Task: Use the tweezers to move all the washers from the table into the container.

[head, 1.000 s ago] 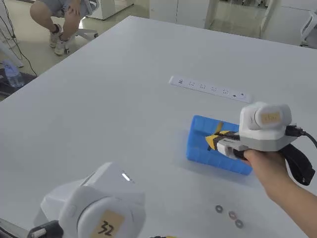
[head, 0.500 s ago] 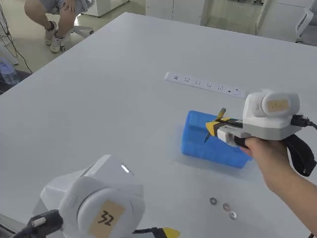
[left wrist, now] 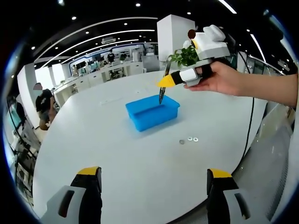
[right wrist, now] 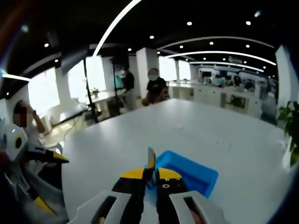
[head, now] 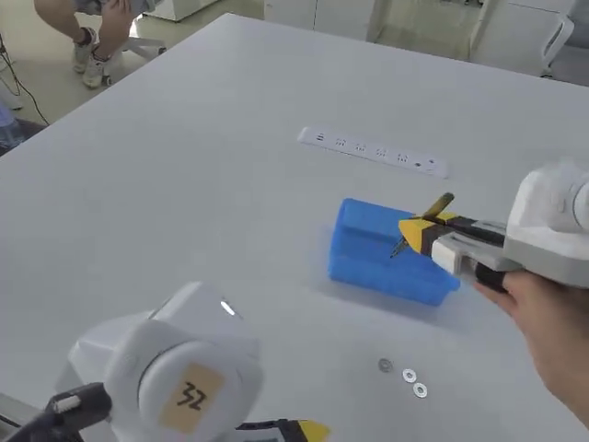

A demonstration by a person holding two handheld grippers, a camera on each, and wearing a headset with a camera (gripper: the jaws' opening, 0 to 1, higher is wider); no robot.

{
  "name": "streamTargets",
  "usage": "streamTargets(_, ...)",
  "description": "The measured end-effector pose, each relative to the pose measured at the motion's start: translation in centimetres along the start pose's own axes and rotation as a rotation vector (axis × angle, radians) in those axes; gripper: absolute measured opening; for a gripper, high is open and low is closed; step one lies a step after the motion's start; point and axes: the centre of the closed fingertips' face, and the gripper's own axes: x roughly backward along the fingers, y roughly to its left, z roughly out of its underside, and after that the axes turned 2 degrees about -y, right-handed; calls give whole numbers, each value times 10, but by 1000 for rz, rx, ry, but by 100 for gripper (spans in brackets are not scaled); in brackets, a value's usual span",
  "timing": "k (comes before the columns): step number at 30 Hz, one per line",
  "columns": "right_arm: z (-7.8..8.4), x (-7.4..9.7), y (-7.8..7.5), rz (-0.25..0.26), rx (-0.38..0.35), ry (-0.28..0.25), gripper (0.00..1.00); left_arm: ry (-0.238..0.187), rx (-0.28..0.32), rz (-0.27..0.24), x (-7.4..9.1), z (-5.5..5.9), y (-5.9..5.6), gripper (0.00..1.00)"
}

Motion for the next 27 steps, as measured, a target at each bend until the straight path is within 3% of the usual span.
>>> streamTargets(6,29,16,17,-5,-48,41,4,6,4,-7,-1,3,2,95)
streamTargets(9,51,18,25,-12,-42,95,4,9,7,-3,-1,4,1,95)
streamTargets(20,85,17,31,-18,-60,165,4,14,6,9,-4,5,-2,96)
streamTargets(27,99,12,29,-4,-6,200,5,28,-1,11,-3,9,-3,96)
